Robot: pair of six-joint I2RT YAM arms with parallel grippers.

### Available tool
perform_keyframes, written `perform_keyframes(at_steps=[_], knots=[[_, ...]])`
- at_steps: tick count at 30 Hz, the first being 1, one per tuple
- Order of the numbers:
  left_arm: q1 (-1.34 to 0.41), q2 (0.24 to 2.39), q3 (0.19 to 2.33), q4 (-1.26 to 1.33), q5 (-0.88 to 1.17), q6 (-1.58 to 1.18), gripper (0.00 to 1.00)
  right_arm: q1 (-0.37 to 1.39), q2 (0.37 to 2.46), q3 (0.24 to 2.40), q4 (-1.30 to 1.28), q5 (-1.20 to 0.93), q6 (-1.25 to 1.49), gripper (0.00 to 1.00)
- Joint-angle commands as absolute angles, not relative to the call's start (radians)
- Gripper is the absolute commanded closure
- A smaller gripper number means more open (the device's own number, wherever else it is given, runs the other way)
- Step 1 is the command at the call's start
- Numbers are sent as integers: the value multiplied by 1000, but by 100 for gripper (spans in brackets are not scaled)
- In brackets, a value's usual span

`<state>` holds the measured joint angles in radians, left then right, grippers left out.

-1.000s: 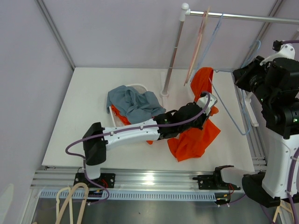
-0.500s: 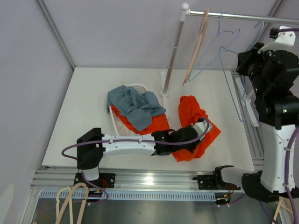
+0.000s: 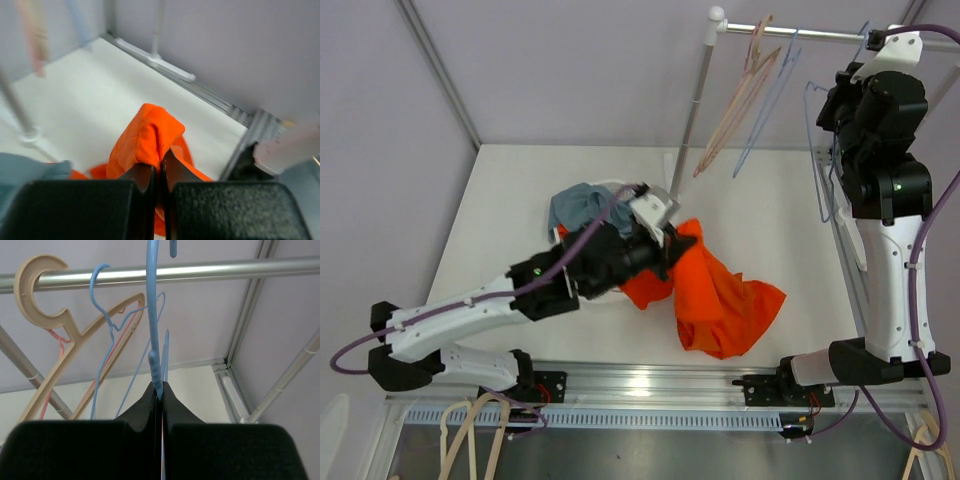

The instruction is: Remove the t-shirt from the hanger

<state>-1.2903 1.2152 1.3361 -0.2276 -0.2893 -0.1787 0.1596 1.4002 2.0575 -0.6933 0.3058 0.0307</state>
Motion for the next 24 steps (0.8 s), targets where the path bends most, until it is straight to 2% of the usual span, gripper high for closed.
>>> perform_keyframes(at_steps=[1, 7, 13, 14, 21, 24], knots=[[-1184, 1163, 1464, -291, -287, -135, 99, 158, 1400, 2074, -565, 362, -44, 100], [-951, 1215, 1688, -325, -281, -118, 99, 153, 1431, 2031, -396, 374, -104, 100], [-779, 1400, 1939, -285, -233, -147, 99, 129, 1505, 2045, -281, 344, -104, 100], [-763, 1426, 2044, -270, -230, -138, 99, 124, 1519, 2054, -279, 328, -98, 100], [-589, 1644, 2419, -156, -219, -55, 99, 49, 1666, 2158, -268, 247, -32, 100], [-494, 1675, 2445, -161, -227, -90, 99, 40, 1723, 2203, -264, 230, -18, 100]])
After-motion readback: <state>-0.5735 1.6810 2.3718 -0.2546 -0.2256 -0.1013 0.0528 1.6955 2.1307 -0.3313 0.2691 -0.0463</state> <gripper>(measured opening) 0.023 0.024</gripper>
